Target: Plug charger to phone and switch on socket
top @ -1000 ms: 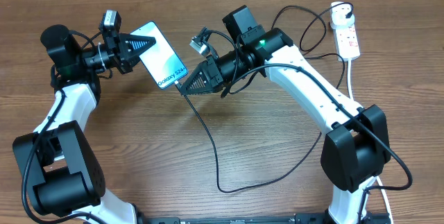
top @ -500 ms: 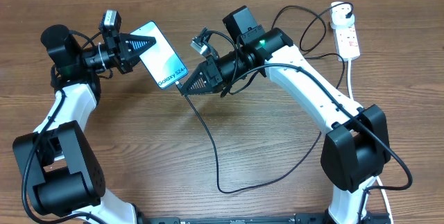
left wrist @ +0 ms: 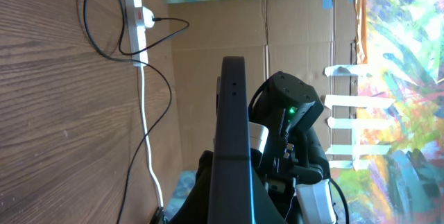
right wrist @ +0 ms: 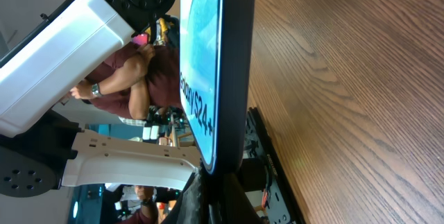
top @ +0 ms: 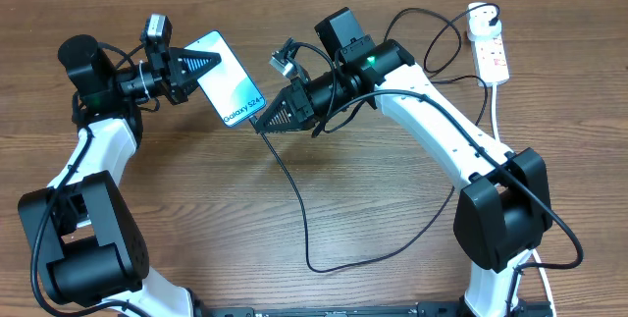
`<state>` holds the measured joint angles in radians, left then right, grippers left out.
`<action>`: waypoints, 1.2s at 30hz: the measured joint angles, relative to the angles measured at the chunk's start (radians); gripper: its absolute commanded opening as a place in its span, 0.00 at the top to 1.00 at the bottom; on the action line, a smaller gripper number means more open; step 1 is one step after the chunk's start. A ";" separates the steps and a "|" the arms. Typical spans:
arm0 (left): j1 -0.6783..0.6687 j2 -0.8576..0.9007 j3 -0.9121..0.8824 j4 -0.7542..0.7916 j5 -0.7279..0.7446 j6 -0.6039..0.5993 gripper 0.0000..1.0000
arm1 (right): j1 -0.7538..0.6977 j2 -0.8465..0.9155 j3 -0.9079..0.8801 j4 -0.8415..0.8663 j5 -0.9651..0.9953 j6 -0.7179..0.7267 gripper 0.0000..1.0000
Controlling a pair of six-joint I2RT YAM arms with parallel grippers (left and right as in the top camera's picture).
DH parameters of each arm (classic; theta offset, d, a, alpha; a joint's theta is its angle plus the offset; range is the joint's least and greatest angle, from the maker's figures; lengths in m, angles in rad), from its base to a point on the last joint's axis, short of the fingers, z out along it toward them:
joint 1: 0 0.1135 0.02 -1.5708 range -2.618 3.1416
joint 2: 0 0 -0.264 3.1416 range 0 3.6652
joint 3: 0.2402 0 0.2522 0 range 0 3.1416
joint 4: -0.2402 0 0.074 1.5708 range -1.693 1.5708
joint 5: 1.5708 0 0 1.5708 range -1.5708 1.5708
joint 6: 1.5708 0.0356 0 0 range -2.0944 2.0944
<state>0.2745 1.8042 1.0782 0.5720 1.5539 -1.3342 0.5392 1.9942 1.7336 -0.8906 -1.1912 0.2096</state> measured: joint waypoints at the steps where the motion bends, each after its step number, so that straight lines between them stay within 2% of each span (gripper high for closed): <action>1: 0.000 0.000 0.000 0.000 0.000 0.000 0.96 | 0.000 0.000 0.000 -0.001 0.000 0.000 0.96; 13: 0.000 0.000 0.000 0.000 0.000 0.003 0.96 | 0.000 0.000 0.000 -0.063 -0.012 -0.010 0.97; 36: 0.000 0.000 0.000 0.000 -0.001 0.003 0.96 | 0.000 0.000 0.000 -0.021 -0.025 -0.023 0.97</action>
<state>0.2745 1.8042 1.0782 0.5720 1.5528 -1.3312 0.5392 1.9942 1.7336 -0.9112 -1.2163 0.1864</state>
